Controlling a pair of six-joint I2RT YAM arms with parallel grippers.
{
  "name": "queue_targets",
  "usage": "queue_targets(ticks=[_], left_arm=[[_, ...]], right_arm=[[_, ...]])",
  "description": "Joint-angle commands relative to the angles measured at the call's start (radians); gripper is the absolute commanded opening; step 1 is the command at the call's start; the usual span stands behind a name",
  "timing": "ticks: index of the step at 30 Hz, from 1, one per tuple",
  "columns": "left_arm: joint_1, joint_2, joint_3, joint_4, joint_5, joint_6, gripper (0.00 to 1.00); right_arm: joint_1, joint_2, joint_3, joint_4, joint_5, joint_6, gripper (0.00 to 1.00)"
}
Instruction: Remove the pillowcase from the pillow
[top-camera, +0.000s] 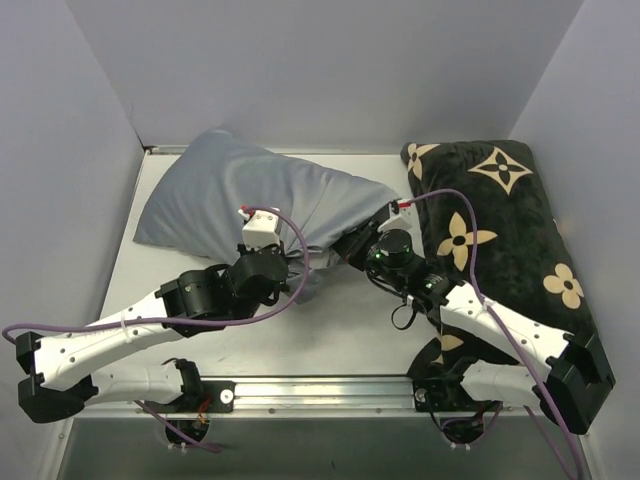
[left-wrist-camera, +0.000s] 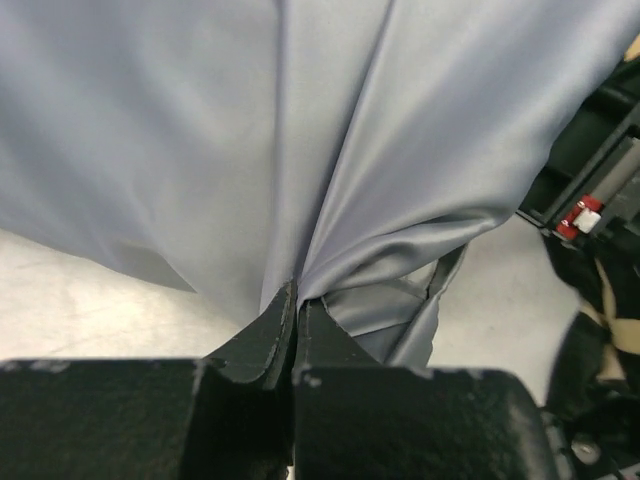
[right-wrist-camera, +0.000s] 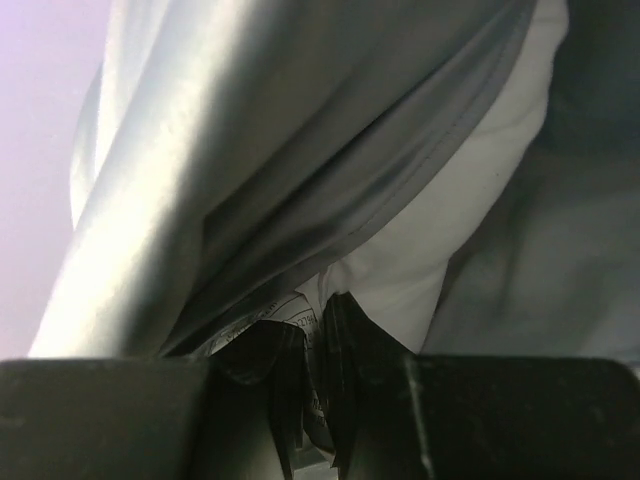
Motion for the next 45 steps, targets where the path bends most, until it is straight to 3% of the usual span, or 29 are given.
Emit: queue_targets(ticks=[1, 4, 8, 10, 11, 14, 18, 23, 31, 34, 37, 40, 41, 42, 43, 45], left_arm=[[0.009, -0.046, -0.056, -0.107, 0.063, -0.052, 0.0], [0.009, -0.023, -0.109, -0.04, 0.17, -0.056, 0.02], [0.012, -0.04, -0.16, 0.152, 0.192, -0.03, 0.36], [0.014, -0.017, -0.147, 0.172, 0.181, -0.008, 0.49], [0.014, 0.015, -0.127, 0.178, 0.184, 0.0, 0.61], [-0.006, 0.041, -0.12, 0.23, 0.202, 0.02, 0.72], [-0.055, 0.017, -0.151, 0.312, 0.193, 0.009, 0.75], [-0.132, 0.005, -0.151, 0.367, 0.182, 0.033, 0.72], [-0.193, 0.115, -0.071, 0.183, 0.035, -0.049, 0.8], [-0.201, 0.132, -0.076, 0.186, 0.015, -0.071, 0.81], [-0.202, 0.161, -0.081, 0.197, 0.005, -0.074, 0.81], [-0.202, 0.17, -0.087, 0.209, -0.014, -0.08, 0.68], [-0.201, 0.158, -0.09, 0.209, -0.034, -0.086, 0.58], [-0.202, 0.149, -0.1, 0.211, -0.04, -0.088, 0.34], [-0.202, 0.137, -0.107, 0.206, -0.041, -0.088, 0.19], [-0.202, 0.103, -0.117, 0.189, -0.035, -0.089, 0.0]], right_arm=[[-0.111, -0.017, 0.046, -0.087, 0.164, -0.072, 0.0], [-0.1, 0.012, 0.095, -0.09, 0.116, -0.133, 0.0], [-0.013, 0.055, 0.158, -0.122, 0.15, -0.181, 0.0], [-0.002, 0.075, 0.164, -0.13, 0.152, -0.19, 0.0], [0.004, 0.079, 0.166, -0.133, 0.148, -0.192, 0.0], [0.014, 0.09, 0.175, -0.142, 0.145, -0.206, 0.0], [0.012, 0.102, 0.184, -0.159, 0.141, -0.216, 0.0], [0.01, 0.113, 0.203, -0.173, 0.142, -0.221, 0.0], [0.007, 0.118, 0.224, -0.194, 0.135, -0.219, 0.0], [0.009, 0.113, 0.226, -0.204, 0.135, -0.221, 0.0], [0.01, 0.11, 0.227, -0.21, 0.135, -0.221, 0.0], [0.01, 0.112, 0.233, -0.219, 0.133, -0.226, 0.0], [0.01, 0.11, 0.232, -0.224, 0.133, -0.227, 0.0], [0.009, 0.109, 0.229, -0.227, 0.135, -0.229, 0.0], [0.009, 0.106, 0.226, -0.23, 0.138, -0.23, 0.0], [-0.003, 0.103, 0.221, -0.237, 0.138, -0.23, 0.0]])
